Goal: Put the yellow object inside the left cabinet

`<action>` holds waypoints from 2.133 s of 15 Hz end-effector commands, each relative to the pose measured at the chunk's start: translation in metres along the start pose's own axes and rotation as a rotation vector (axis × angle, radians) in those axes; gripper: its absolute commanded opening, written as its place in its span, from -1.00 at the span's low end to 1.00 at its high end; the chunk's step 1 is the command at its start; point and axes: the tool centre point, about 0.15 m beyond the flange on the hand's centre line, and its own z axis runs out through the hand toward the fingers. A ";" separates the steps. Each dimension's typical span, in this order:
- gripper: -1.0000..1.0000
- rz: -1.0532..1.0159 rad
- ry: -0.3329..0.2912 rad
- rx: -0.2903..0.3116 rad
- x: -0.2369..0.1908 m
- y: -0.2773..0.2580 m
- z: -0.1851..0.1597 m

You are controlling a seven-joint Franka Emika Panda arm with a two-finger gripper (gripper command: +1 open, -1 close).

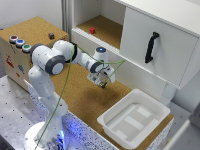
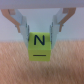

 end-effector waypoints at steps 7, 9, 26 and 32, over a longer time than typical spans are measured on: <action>-1.00 -0.175 0.270 0.077 0.164 -0.110 -0.161; -1.00 -0.186 0.279 0.090 0.191 -0.116 -0.166; 1.00 -0.108 0.378 -0.008 0.186 -0.140 -0.167; 1.00 -0.108 0.378 -0.008 0.186 -0.140 -0.167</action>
